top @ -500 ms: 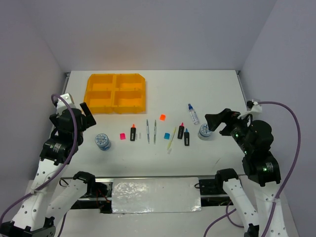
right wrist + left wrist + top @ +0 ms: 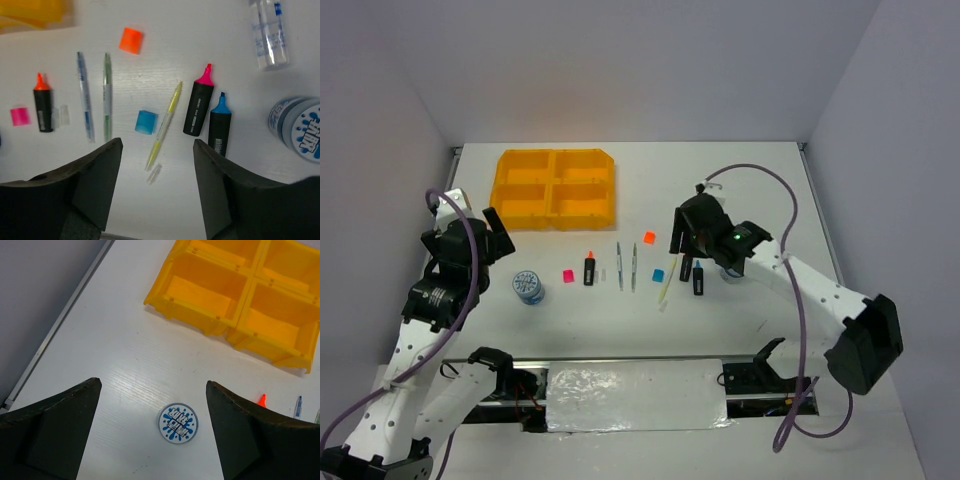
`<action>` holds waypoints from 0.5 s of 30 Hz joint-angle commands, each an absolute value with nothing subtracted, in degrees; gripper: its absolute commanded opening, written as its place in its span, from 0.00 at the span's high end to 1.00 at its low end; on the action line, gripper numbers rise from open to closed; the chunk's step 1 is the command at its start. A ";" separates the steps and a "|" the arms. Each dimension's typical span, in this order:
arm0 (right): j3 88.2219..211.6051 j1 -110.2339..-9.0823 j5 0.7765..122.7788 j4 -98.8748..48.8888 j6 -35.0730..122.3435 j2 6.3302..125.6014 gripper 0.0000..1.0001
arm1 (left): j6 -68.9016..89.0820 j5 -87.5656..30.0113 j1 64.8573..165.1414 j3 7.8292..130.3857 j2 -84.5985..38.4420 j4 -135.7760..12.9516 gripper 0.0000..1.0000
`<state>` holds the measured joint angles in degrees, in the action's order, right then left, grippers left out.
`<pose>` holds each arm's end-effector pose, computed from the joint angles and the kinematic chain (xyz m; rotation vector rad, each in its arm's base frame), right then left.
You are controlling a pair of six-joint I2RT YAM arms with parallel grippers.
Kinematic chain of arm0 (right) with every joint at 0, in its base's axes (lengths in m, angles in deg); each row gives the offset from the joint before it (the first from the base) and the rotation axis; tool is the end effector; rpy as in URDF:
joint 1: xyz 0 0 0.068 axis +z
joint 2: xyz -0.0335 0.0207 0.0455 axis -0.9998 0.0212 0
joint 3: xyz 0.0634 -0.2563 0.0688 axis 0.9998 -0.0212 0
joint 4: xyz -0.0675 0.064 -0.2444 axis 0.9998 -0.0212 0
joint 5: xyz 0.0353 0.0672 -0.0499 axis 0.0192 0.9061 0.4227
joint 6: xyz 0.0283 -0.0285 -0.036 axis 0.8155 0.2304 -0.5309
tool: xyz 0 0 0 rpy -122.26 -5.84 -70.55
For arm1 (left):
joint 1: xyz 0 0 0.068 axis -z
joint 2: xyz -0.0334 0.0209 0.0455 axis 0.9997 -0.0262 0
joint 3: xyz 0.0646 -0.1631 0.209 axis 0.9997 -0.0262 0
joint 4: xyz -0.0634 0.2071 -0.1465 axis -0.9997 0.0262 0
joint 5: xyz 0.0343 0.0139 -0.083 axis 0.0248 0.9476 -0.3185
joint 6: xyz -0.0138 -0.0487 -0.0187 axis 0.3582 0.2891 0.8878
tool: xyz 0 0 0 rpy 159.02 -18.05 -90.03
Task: Sort the stationery into containers
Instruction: Pick up the pen from the center of the board.
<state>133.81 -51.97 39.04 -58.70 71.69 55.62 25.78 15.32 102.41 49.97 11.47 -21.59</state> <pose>0.2143 0.1489 0.2966 0.0874 2.3498 0.3103 0.1408 -0.0134 0.3522 -0.6032 1.8344 0.1532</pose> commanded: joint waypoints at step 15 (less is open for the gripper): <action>123.85 -52.22 28.73 -54.20 72.51 65.56 0.21 | 24.53 11.57 102.12 50.38 11.72 -23.62 0.01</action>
<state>124.89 -51.36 29.73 -57.33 74.75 64.30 25.49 12.65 102.41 49.97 11.18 -21.62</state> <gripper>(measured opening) 0.786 0.994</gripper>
